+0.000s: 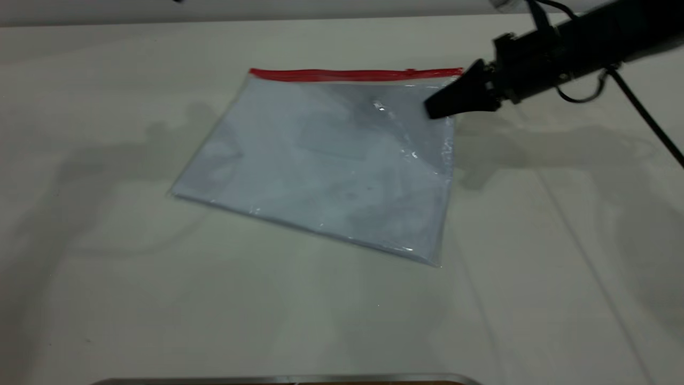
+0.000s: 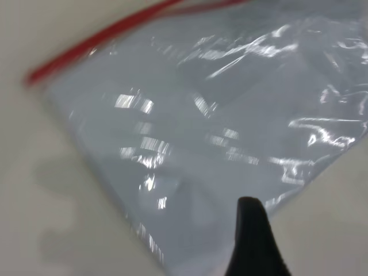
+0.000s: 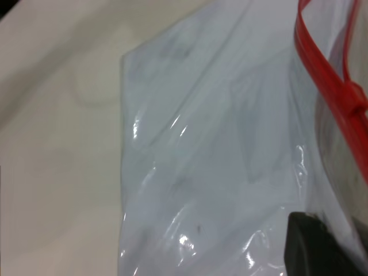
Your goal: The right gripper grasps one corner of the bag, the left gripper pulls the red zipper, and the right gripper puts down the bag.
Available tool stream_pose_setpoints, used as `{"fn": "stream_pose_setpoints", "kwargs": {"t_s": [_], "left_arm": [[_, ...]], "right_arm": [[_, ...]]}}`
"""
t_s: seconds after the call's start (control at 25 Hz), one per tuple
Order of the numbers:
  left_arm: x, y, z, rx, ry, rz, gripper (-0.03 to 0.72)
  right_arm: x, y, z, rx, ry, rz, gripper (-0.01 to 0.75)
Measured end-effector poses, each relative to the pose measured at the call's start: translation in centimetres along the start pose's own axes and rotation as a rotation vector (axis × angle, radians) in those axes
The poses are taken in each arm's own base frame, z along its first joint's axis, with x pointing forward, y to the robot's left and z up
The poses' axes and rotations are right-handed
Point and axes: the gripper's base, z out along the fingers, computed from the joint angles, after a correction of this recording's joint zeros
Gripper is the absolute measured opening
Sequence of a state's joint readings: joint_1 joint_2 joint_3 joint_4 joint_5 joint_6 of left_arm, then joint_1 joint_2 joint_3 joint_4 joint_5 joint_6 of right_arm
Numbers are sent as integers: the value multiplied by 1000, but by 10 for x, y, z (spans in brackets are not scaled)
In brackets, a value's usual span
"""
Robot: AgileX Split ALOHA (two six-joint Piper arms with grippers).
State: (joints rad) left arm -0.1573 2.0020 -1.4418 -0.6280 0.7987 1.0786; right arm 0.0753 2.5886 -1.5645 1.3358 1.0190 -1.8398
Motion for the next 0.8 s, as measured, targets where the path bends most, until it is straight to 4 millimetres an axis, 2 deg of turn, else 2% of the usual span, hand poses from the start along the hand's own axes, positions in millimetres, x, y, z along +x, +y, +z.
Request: {"fn": "stream_pose_setpoints", "kwargs": {"t_s": [0.2, 0.48, 0.8], "left_arm": [[-9, -18, 29, 48, 35, 112, 544], [-16, -34, 48, 85, 52, 271, 544], [-8, -29, 69, 111, 76, 365, 544]], "right_arm": [[-31, 17, 27, -54, 87, -157, 33], [-62, 44, 56, -134, 164, -339, 33], [-90, 64, 72, -172, 194, -493, 33]]}}
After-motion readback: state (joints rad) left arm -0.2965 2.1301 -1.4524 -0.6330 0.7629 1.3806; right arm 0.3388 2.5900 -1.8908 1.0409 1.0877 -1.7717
